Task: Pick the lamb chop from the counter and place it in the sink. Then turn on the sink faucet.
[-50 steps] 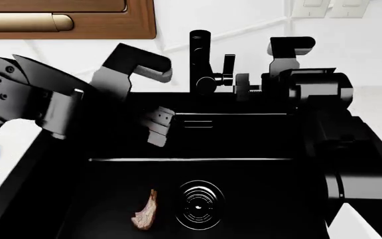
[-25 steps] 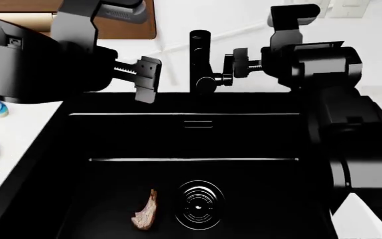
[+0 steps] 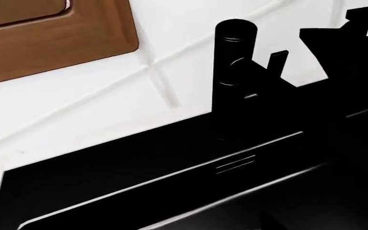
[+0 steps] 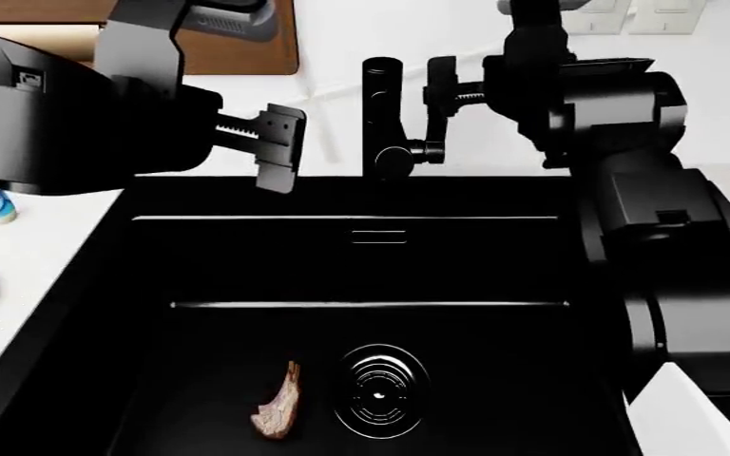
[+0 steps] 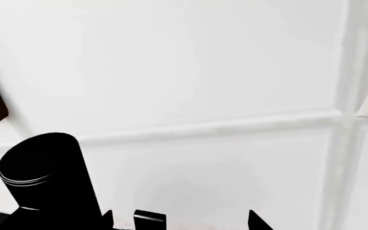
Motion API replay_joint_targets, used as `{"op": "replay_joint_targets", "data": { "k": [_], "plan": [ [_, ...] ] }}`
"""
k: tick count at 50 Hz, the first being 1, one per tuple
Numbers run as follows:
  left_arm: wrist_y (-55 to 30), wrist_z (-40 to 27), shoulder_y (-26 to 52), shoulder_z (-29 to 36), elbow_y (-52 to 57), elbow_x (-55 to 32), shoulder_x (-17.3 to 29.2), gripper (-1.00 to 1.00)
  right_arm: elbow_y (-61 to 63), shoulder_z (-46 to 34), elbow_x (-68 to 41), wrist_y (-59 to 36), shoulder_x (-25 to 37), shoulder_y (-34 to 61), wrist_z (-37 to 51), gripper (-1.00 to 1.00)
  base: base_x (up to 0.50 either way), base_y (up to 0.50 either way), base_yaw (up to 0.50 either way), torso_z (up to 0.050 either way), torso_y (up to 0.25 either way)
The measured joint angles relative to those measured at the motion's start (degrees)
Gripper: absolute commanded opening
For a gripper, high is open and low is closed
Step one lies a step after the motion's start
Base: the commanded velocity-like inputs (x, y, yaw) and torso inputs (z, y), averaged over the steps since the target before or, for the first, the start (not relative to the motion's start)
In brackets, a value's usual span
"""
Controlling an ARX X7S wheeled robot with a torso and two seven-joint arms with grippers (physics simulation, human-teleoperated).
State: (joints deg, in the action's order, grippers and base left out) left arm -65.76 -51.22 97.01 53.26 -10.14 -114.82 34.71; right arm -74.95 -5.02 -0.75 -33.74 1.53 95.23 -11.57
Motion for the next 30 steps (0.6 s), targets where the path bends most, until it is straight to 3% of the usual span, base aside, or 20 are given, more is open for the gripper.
{"op": "replay_joint_targets", "data": {
  "k": [30],
  "plan": [
    [1.22, 2.33, -0.90, -0.12, 1.48, 2.58, 1.28, 1.00, -0.04, 0.36, -2.07, 4.83, -1.27, -4.20, 0.69, 1.00, 0.00, 0.00, 0.00, 0.000, 0.000]
  ]
}}
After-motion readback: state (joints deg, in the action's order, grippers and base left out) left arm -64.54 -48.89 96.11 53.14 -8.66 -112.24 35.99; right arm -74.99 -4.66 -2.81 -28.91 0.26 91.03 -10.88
